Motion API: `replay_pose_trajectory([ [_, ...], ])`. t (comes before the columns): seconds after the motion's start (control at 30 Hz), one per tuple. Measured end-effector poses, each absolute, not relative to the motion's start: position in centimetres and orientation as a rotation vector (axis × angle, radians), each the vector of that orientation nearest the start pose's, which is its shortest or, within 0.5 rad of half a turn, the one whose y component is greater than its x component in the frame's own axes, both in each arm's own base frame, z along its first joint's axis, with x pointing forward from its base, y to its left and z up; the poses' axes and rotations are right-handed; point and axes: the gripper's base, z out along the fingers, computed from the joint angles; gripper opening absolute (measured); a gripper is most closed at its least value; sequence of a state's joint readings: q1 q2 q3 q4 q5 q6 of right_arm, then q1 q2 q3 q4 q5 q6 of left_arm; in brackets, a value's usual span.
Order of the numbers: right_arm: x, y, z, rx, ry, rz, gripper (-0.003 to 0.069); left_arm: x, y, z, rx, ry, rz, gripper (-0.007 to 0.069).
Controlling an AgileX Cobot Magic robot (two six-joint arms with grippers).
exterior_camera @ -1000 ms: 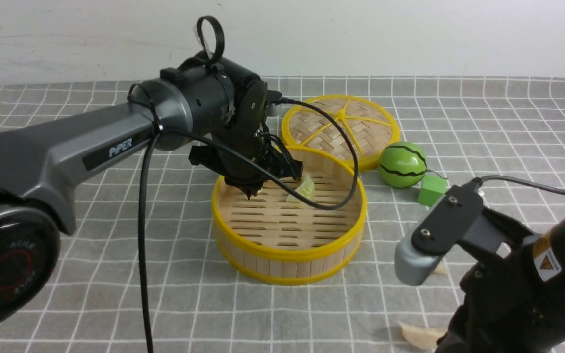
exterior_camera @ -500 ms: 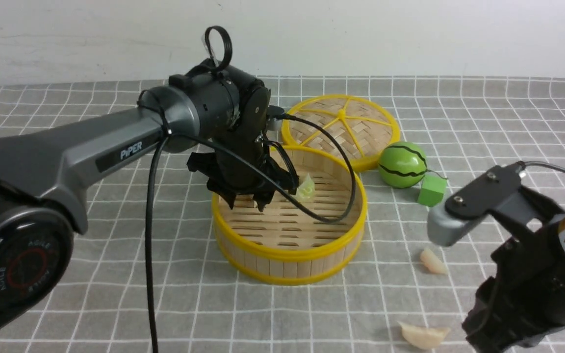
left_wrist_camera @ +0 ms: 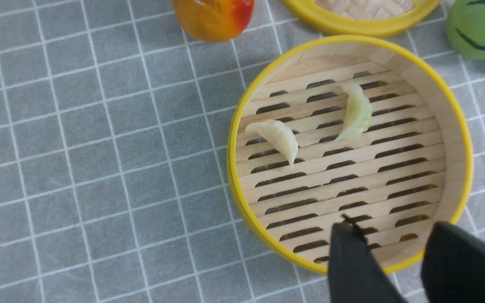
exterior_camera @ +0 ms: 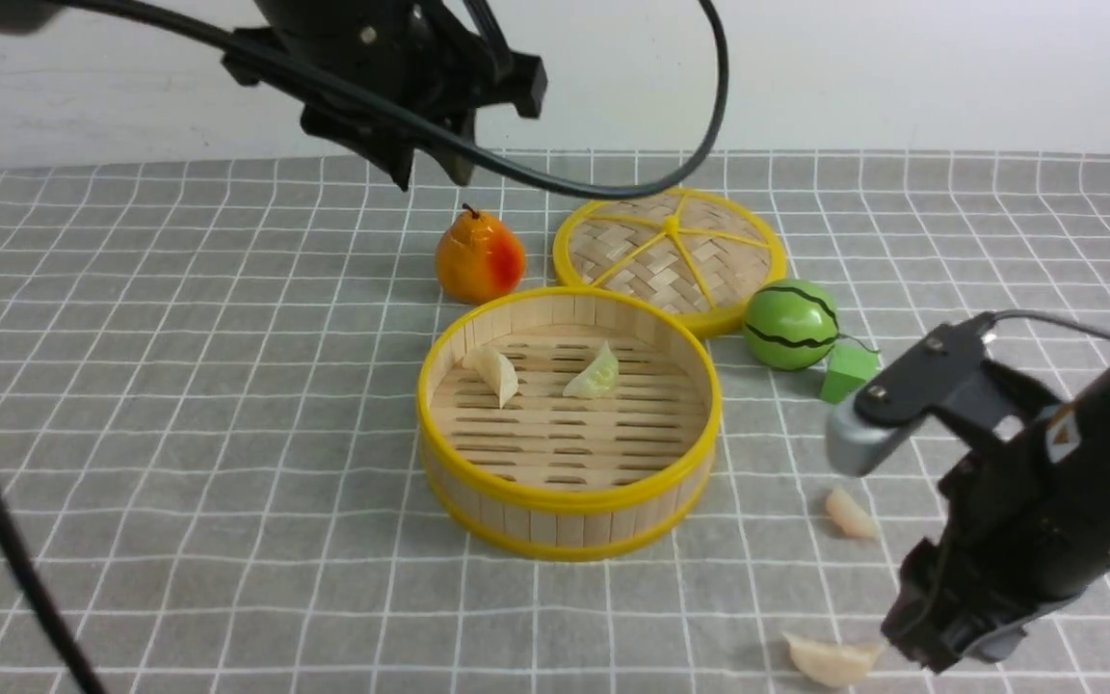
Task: Put the dumplings into the steamer on the table with the grey tablecloth.
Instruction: 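Reach for and grasp a dumpling lying on the table beside the steamer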
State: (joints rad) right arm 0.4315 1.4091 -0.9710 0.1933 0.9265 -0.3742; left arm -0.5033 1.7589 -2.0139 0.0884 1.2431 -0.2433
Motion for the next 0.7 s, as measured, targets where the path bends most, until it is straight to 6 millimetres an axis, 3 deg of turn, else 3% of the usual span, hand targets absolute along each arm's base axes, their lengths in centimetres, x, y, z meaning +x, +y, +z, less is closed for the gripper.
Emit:
replay_pose_trajectory([
  [0.17,24.5,14.4,23.6,-1.139,2.622,0.194,0.0547,29.9,-15.7,44.3,0.320,2.439,-0.225,-0.0014],
  [0.33,26.5,15.8,20.9,-1.197,2.582,0.127,0.0575,25.5,-13.5,42.8,0.333,2.512,-0.232,-0.0014],
  [0.4,26.9,15.9,19.9,-1.212,2.589,0.108,0.0569,24.1,-12.8,41.9,0.337,2.541,-0.233,-0.0014],
  [0.53,27.8,16.2,16.8,-1.261,2.638,0.069,0.0507,19.3,-10.6,39.7,0.343,2.587,-0.271,-0.0014],
  [0.7,28.0,16.4,15.8,-1.256,2.679,0.066,0.0354,14.7,-8.1,38.3,0.340,2.563,-0.281,-0.0014],
])
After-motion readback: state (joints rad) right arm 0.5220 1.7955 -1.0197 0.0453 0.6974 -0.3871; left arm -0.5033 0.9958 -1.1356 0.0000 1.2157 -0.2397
